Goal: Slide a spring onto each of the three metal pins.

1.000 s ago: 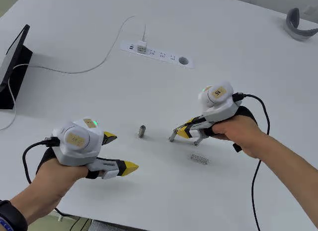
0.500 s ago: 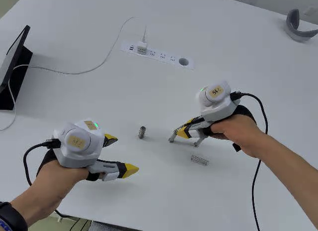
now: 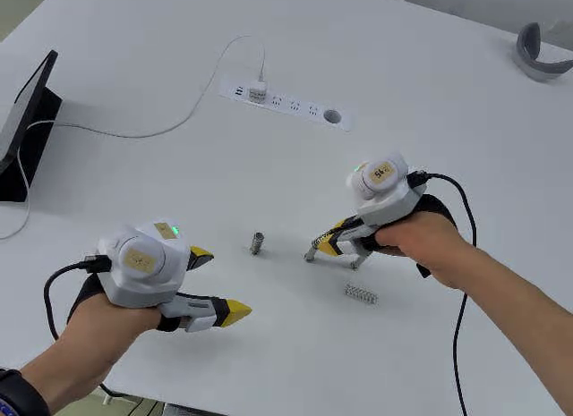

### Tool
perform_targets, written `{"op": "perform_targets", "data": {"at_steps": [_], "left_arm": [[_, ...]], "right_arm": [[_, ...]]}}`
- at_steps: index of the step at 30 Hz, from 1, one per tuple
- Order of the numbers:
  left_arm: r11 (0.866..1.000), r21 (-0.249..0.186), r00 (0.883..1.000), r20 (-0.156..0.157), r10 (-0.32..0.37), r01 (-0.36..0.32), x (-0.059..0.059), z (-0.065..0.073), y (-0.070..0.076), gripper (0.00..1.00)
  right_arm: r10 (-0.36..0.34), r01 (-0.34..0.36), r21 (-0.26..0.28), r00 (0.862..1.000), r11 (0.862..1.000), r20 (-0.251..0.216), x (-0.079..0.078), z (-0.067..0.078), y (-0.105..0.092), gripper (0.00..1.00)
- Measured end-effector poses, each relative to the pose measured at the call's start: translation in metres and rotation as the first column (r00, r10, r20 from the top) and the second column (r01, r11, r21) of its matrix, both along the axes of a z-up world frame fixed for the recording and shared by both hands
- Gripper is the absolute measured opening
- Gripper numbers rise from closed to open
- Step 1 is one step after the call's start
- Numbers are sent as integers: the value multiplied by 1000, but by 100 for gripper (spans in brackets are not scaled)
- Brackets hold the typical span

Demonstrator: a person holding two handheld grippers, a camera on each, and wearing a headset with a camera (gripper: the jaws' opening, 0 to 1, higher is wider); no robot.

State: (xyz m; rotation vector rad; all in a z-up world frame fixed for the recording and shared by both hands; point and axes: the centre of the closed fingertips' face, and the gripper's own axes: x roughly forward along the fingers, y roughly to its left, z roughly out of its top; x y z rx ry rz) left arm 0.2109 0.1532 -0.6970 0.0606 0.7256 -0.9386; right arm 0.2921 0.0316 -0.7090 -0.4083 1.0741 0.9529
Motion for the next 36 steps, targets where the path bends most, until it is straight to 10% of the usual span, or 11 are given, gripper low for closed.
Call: {"op": "perform_targets", "data": {"at_steps": [36], "left_arm": [[1000,3,1000,12,14,-14,7,2,2,65]], "right_arm": [[44,-43,-42,999,998,24,-2,-27,11,13]]}}
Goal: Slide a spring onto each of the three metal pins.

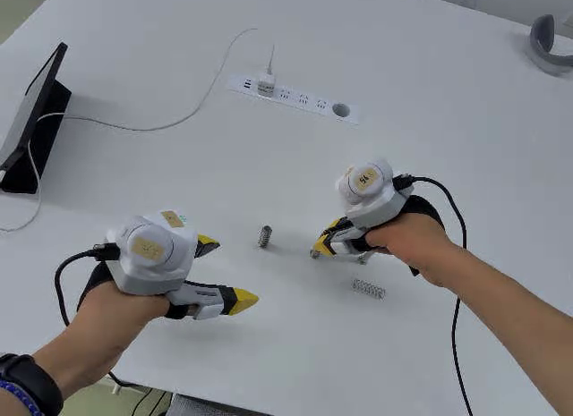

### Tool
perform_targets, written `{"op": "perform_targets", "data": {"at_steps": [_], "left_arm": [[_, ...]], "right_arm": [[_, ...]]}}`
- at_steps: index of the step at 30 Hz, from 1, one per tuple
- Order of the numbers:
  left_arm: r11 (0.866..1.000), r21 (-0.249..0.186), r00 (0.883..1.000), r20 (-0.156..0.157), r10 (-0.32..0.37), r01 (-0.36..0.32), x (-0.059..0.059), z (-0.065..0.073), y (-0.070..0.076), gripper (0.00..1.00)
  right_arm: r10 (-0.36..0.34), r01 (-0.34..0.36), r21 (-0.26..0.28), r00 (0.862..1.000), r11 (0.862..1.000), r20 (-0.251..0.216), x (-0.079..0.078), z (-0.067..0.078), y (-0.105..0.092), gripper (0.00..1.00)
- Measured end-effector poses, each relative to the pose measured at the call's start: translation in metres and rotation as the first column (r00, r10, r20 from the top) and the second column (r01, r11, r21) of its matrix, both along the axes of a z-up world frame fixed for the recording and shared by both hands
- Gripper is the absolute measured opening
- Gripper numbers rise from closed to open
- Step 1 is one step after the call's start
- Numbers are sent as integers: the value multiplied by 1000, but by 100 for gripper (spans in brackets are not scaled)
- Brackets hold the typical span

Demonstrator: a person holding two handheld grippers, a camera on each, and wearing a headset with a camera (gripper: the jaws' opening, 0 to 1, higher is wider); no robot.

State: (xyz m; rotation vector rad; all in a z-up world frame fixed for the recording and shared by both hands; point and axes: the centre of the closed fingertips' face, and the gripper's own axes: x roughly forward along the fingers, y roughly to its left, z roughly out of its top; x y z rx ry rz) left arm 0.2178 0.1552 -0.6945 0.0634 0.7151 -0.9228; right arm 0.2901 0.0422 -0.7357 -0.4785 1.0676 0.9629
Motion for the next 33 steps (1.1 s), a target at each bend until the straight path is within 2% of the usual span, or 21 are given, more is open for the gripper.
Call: {"op": "perform_targets", "data": {"at_steps": [9,25,31,33], "left_arm": [[1000,1,1000,3,5,-5,3,2,0,66],[1000,3,1000,2,12,-12,2,3,1,66],[1000,11,1000,0,10,-10,1,3,2,65],[1000,12,1000,3,12,-12,1,5,3,65]], "right_arm": [[-20,20,1,1000,1000,-3,0,-8,-1,13],[-30,30,0,1000,1000,-7,-1,-19,2,14],[3,-3,15,1000,1000,-12,-8,-17,3,19],[29,-29,5,1000,1000,6,-10,-15,1,23]]}}
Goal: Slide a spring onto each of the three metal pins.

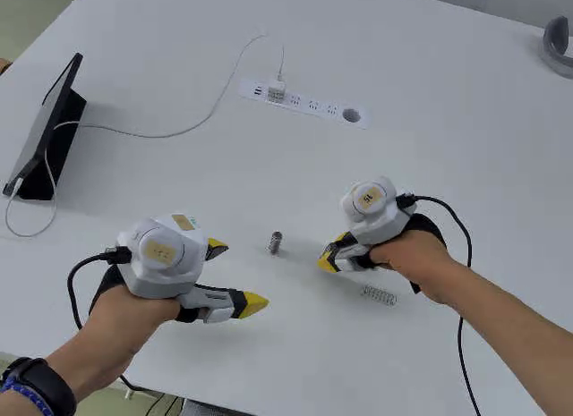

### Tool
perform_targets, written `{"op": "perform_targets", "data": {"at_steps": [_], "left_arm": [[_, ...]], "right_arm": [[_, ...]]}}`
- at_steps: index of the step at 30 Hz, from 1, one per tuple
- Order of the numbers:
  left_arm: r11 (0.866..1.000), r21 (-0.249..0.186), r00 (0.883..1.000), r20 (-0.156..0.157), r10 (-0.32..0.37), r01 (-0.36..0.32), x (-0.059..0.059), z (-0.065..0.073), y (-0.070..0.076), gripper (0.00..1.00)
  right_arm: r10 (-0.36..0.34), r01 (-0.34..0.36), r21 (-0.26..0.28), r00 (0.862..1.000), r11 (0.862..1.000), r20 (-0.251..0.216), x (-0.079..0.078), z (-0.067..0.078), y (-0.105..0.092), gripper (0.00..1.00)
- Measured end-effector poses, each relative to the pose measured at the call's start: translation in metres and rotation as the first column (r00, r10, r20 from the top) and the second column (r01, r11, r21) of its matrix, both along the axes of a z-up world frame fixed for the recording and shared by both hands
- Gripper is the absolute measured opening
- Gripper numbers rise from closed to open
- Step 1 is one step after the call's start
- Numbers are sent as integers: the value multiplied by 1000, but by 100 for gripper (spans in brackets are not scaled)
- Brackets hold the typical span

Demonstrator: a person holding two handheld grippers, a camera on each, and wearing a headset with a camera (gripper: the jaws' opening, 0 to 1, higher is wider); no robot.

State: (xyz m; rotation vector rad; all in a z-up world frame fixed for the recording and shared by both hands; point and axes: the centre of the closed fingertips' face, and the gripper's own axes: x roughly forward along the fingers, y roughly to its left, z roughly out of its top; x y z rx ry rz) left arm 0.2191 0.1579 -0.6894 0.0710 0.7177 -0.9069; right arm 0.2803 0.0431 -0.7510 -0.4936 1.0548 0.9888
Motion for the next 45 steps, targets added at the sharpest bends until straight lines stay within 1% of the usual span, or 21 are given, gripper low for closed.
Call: {"op": "perform_targets", "data": {"at_steps": [2,5,10,13,16,19,22,29,34,38,41,45], "left_arm": [[1000,0,1000,1,2,-2,1,1,1,65],[1000,2,1000,4,4,-4,1,3,2,65],[1000,7,1000,6,10,-10,1,4,5,65],[1000,8,1000,8,13,-13,0,6,7,65],[1000,11,1000,9,13,-13,-1,7,7,65],[1000,10,1000,10,17,-17,-2,9,7,65],[1000,9,1000,12,18,-18,-3,11,6,65],[1000,8,1000,16,26,-26,-5,12,6,65],[1000,10,999,17,27,-27,-7,13,5,65],[1000,10,999,18,26,-27,-7,13,4,65],[1000,11,999,20,29,-29,-7,14,4,65],[999,13,999,24,32,-32,-7,16,4,66]], "right_arm": [[21,-20,-6,1000,1000,18,-1,2,-2,25],[26,-26,-18,999,1000,33,-2,8,-9,30],[29,-29,-1,997,1000,73,-4,23,-15,37],[35,-34,-2,994,999,99,-7,29,-18,42],[44,-43,-10,992,999,118,-11,31,-21,45],[48,-47,-12,991,999,127,-16,32,-23,49],[56,-56,-6,988,998,147,-23,36,-24,50],[34,-37,17,987,999,157,-31,42,-24,52],[14,-19,31,986,999,163,-35,44,-28,52],[-26,18,56,988,998,155,-39,45,-34,53],[-58,48,80,989,996,137,-44,46,-38,54],[-98,85,107,986,991,131,-49,49,-45,57]]}}
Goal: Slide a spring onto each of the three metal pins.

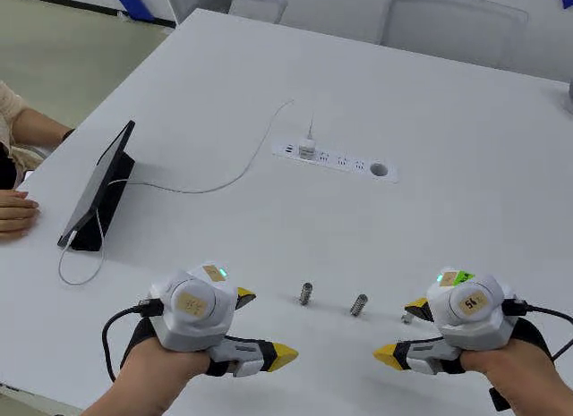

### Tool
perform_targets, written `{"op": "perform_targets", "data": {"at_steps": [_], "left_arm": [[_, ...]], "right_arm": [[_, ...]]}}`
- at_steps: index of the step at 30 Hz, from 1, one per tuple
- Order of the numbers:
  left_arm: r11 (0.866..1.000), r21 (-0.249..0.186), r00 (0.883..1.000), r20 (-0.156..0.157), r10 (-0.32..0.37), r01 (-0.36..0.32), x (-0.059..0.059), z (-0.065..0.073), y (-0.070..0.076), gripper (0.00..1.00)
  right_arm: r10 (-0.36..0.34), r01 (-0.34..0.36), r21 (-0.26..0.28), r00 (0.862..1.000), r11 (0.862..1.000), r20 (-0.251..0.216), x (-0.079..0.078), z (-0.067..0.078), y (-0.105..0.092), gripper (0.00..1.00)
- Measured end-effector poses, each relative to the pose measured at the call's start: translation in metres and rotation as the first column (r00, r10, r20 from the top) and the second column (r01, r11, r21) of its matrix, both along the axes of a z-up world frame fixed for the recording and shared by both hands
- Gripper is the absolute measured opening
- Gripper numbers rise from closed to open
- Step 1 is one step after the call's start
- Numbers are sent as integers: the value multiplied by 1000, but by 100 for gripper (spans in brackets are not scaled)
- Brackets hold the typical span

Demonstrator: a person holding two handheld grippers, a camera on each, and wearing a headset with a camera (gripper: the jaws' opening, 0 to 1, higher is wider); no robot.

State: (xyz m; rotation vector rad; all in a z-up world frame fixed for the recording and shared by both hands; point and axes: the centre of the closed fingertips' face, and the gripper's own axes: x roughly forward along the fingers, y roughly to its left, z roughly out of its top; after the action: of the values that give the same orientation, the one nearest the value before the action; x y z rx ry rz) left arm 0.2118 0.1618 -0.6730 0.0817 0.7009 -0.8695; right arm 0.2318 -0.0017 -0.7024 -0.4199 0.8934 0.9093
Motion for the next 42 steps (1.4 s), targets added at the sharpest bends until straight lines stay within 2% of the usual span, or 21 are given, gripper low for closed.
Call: {"op": "perform_targets", "data": {"at_steps": [4,15,22,29,42], "left_arm": [[1000,2,1000,0,-1,1,0,0,-1,66],[1000,1,1000,-1,-13,13,-1,0,-9,66],[1000,7,1000,-7,-25,25,-4,-2,-13,66],[999,10,1000,-7,-30,30,-3,-2,-15,66],[999,18,999,-15,-51,52,-3,-6,-26,67]], "right_arm": [[-34,34,20,999,999,-6,-5,0,-5,58],[-117,119,32,992,992,-39,-27,-19,-27,58],[-171,174,63,984,983,-46,-38,-22,-35,59],[-200,203,67,978,977,-58,-45,-23,-45,63],[-300,305,153,952,940,-59,-43,-13,-58,67]]}}
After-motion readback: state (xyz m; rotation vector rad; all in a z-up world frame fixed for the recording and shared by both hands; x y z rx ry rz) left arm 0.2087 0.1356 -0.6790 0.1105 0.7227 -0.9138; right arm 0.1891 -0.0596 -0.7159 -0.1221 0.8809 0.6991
